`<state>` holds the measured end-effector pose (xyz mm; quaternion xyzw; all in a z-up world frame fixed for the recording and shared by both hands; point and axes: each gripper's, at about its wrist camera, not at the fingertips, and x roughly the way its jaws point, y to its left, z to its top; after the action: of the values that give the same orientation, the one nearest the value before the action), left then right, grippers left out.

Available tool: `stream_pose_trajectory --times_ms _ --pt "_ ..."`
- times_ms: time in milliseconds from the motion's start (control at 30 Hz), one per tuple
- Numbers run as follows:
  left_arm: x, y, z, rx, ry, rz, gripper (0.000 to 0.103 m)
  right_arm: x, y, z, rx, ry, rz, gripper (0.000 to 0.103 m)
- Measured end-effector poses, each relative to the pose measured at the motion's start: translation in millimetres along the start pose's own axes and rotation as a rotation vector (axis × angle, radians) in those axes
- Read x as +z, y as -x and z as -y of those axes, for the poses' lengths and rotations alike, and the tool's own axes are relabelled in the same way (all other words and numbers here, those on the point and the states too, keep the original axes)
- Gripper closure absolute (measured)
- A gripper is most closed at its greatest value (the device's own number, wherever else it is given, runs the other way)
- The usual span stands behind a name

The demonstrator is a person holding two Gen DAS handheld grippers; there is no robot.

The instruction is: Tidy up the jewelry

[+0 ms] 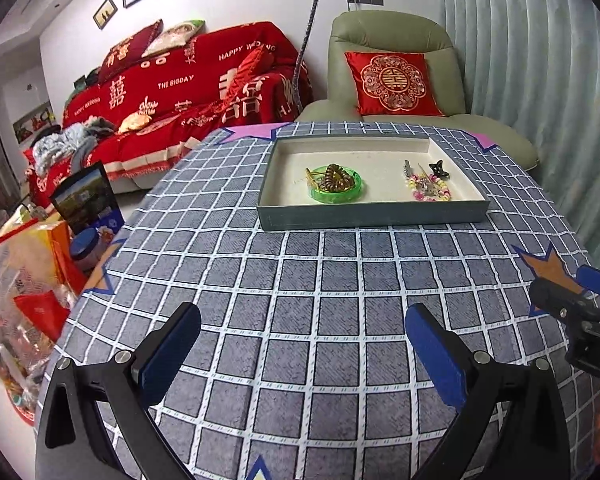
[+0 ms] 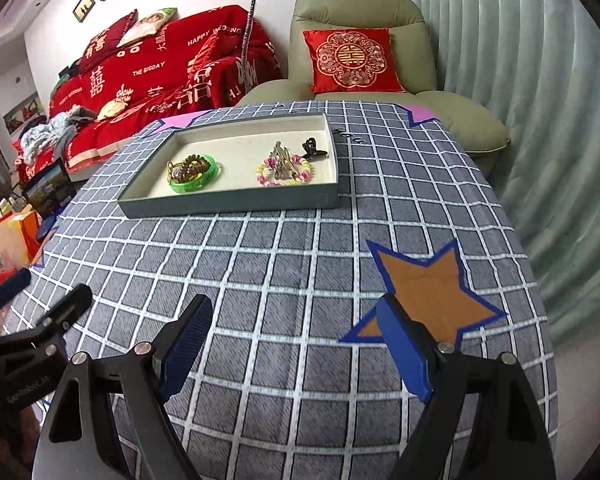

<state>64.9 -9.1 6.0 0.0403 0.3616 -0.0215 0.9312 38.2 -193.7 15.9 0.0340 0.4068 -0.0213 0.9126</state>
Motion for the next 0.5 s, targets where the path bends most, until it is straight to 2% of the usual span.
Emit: stream_pose_trajectory --times_ms 500 --pt "-15.6 15.6 2.6 -0.01 0.003 0.022 0.0 -12.0 32.7 -3.1 -0.08 0.011 0.105 0.017"
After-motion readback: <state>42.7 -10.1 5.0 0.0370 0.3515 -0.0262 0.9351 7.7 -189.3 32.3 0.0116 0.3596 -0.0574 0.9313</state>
